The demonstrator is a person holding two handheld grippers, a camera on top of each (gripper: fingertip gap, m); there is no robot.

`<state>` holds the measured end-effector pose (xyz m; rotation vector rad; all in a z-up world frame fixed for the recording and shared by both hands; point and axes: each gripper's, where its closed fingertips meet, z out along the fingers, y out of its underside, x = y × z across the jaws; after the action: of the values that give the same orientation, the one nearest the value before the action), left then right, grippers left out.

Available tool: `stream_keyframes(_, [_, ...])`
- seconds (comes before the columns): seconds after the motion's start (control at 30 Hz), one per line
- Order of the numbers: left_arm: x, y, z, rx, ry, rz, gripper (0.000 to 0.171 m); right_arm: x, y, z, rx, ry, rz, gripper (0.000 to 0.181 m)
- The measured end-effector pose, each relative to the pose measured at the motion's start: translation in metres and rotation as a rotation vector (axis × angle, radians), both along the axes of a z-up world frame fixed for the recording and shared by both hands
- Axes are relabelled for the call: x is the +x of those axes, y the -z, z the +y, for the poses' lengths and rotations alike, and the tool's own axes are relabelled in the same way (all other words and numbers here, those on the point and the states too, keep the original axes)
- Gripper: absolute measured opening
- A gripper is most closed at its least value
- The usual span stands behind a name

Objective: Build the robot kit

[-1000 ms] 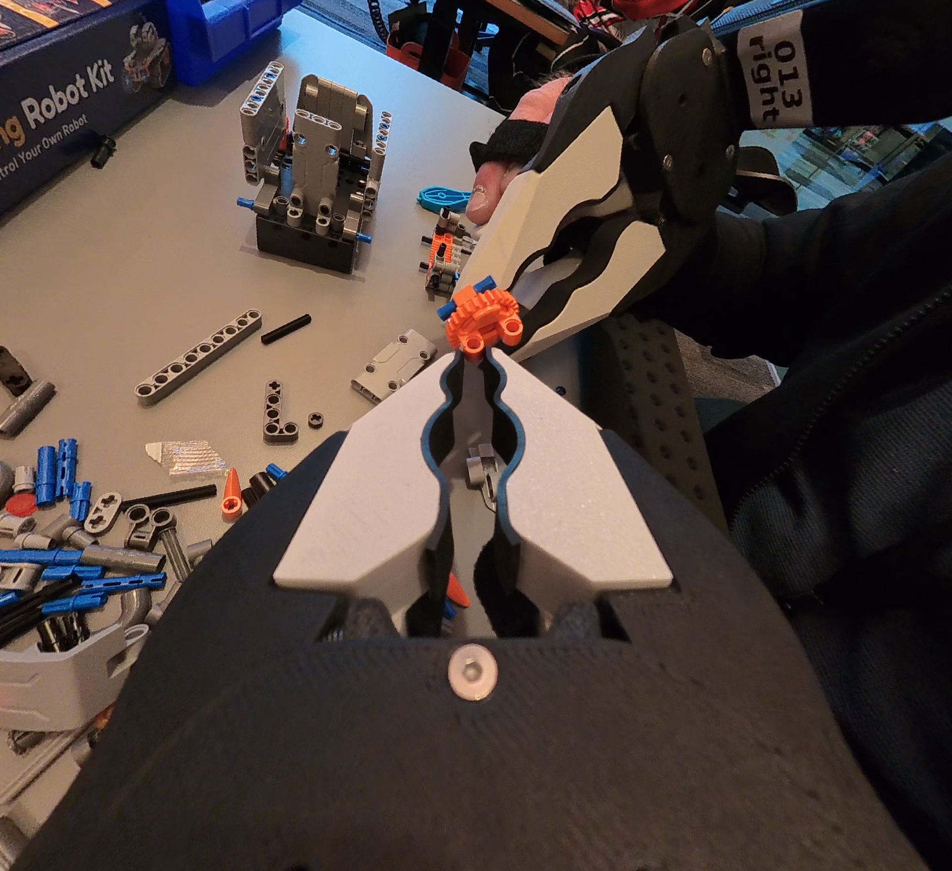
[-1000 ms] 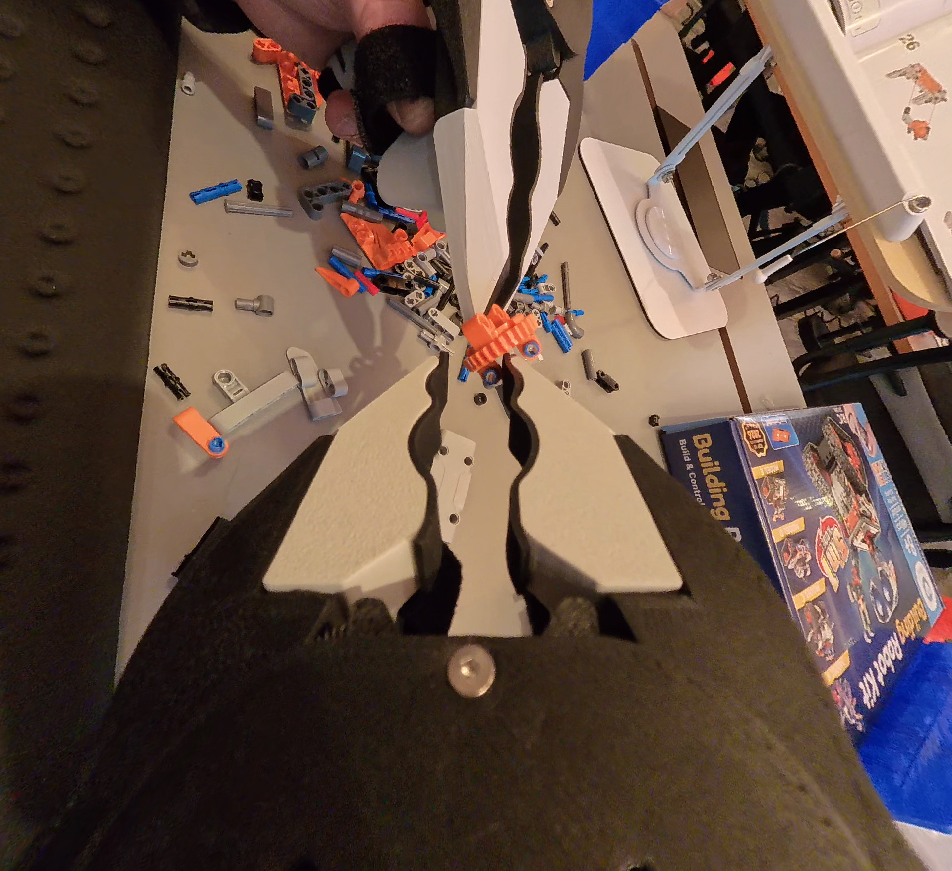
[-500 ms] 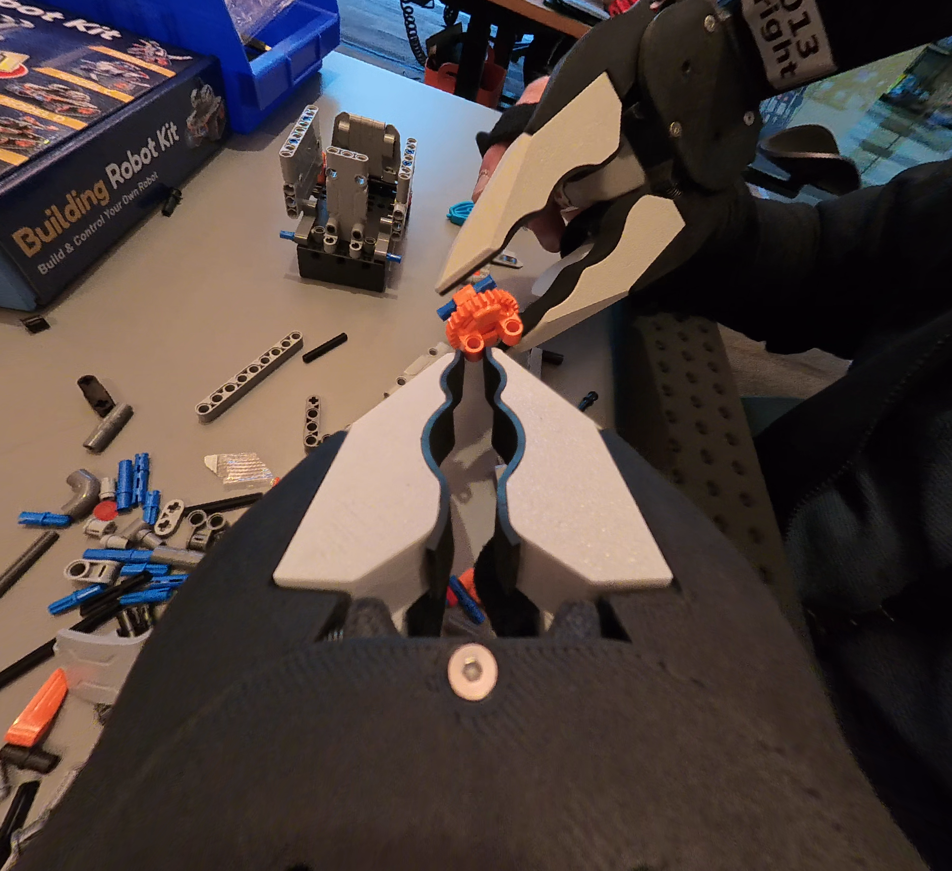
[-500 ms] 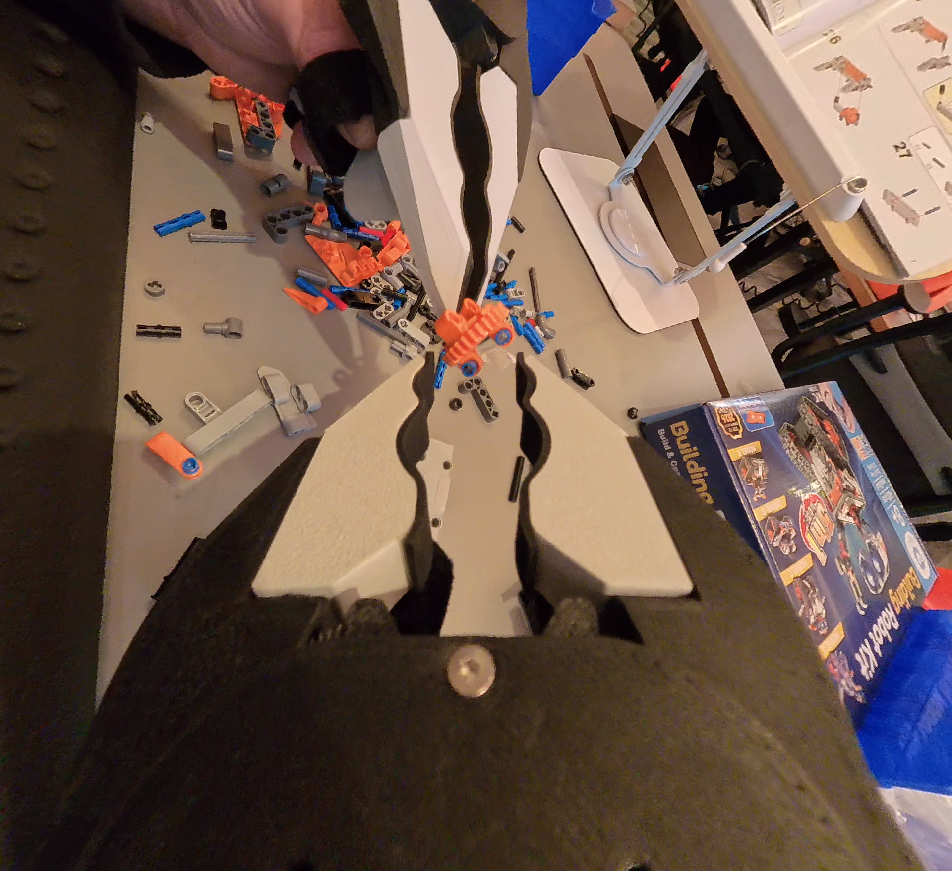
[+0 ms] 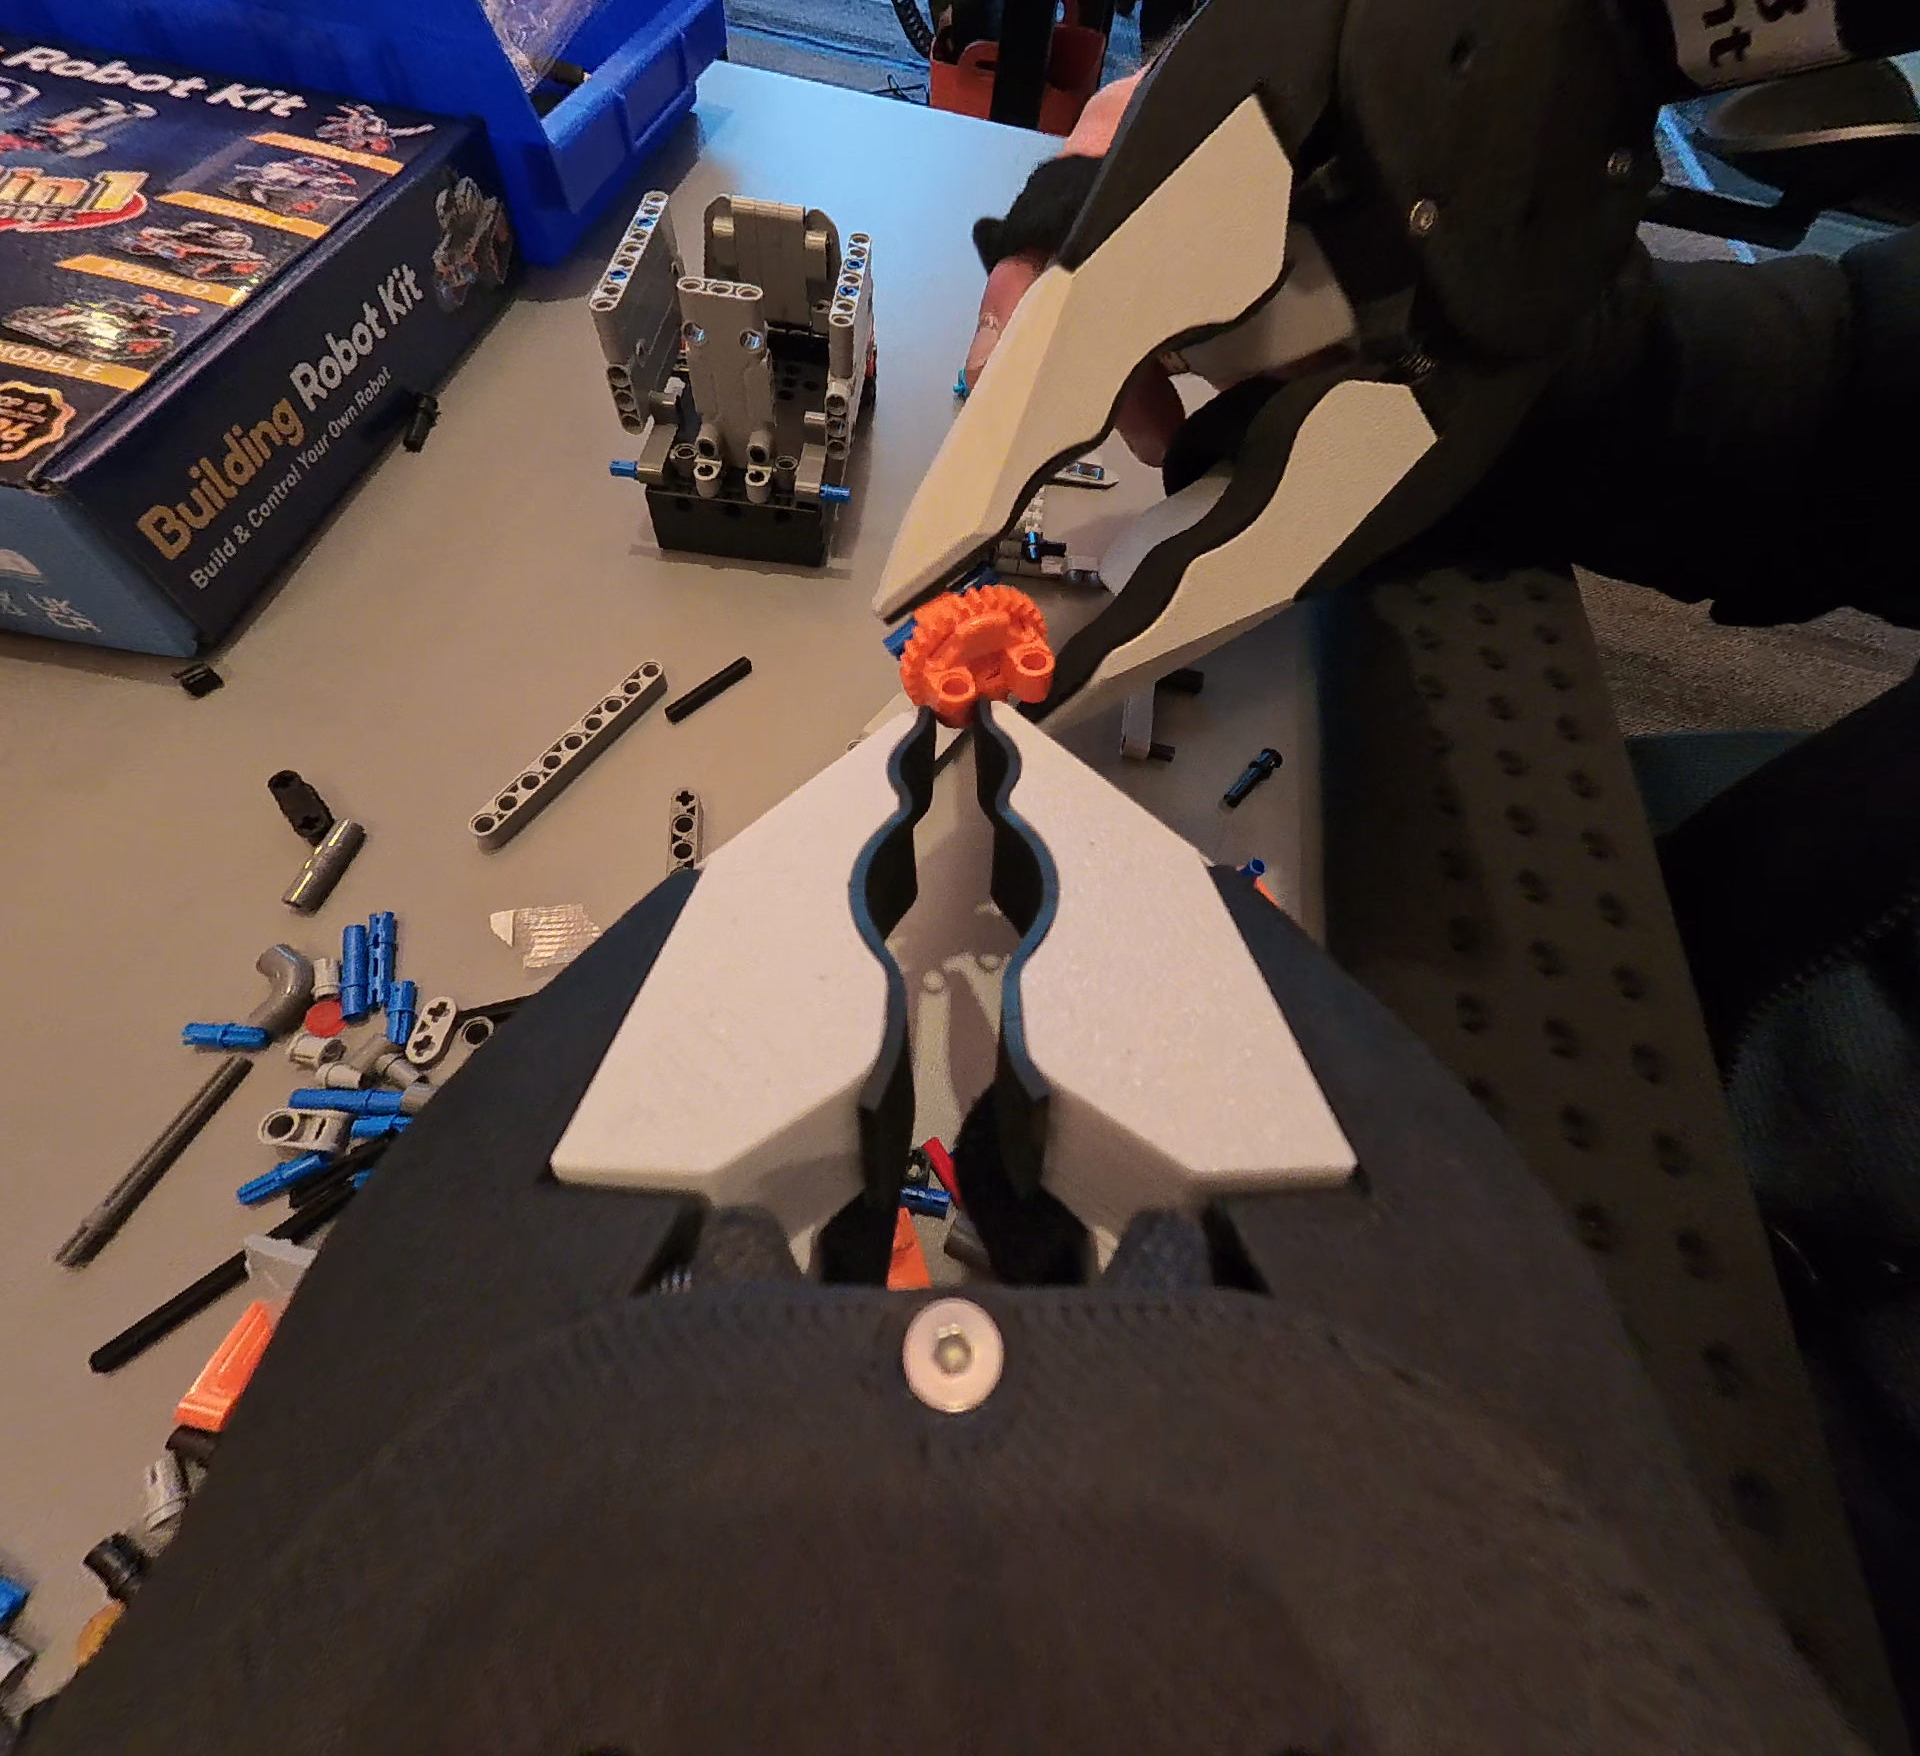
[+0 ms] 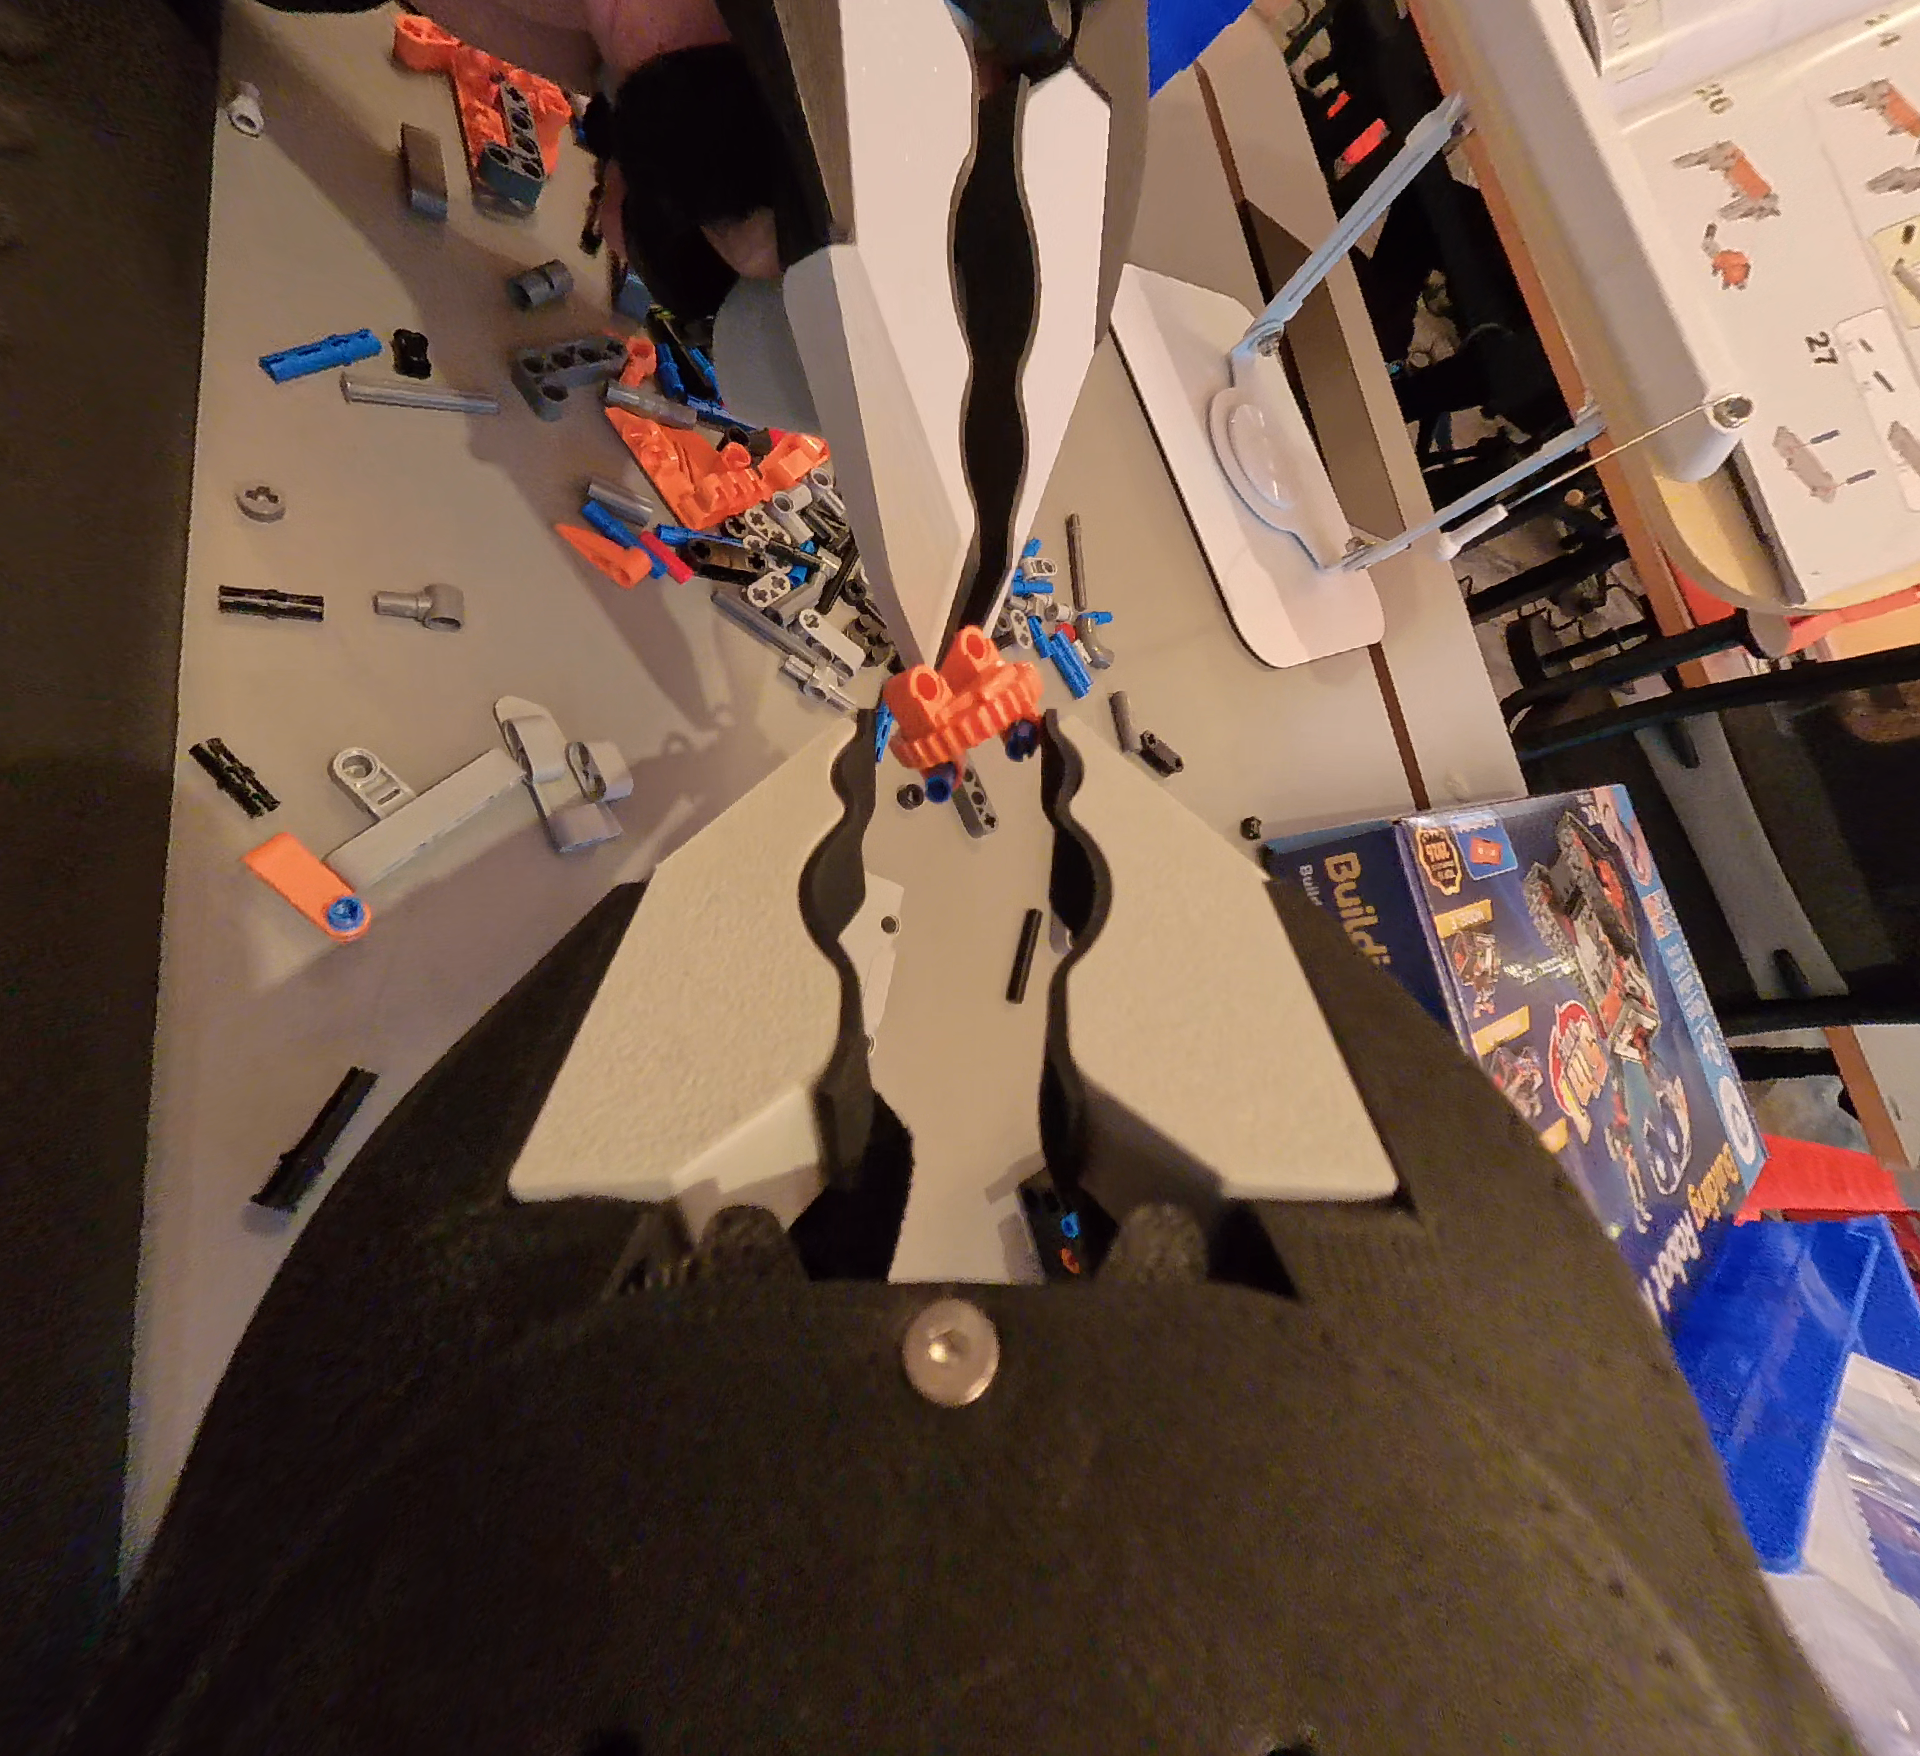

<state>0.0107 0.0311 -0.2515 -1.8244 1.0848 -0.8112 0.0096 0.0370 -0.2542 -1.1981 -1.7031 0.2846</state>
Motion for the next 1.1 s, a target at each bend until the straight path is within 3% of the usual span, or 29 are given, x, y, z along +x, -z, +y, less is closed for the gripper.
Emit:
stream_keyframes(0.37, [0.001,-0.001,-0.001,-0.016,0.009,-0.018,0.005,0.001,0.002,-0.001,-0.075,-0.010,0.006,0.027])
stream_keyframes(1.1, [-0.002,-0.012,0.000,-0.006,0.001,-0.076,0.010,0.008,-0.010,-0.005,-0.513,-0.092,0.158,0.027])
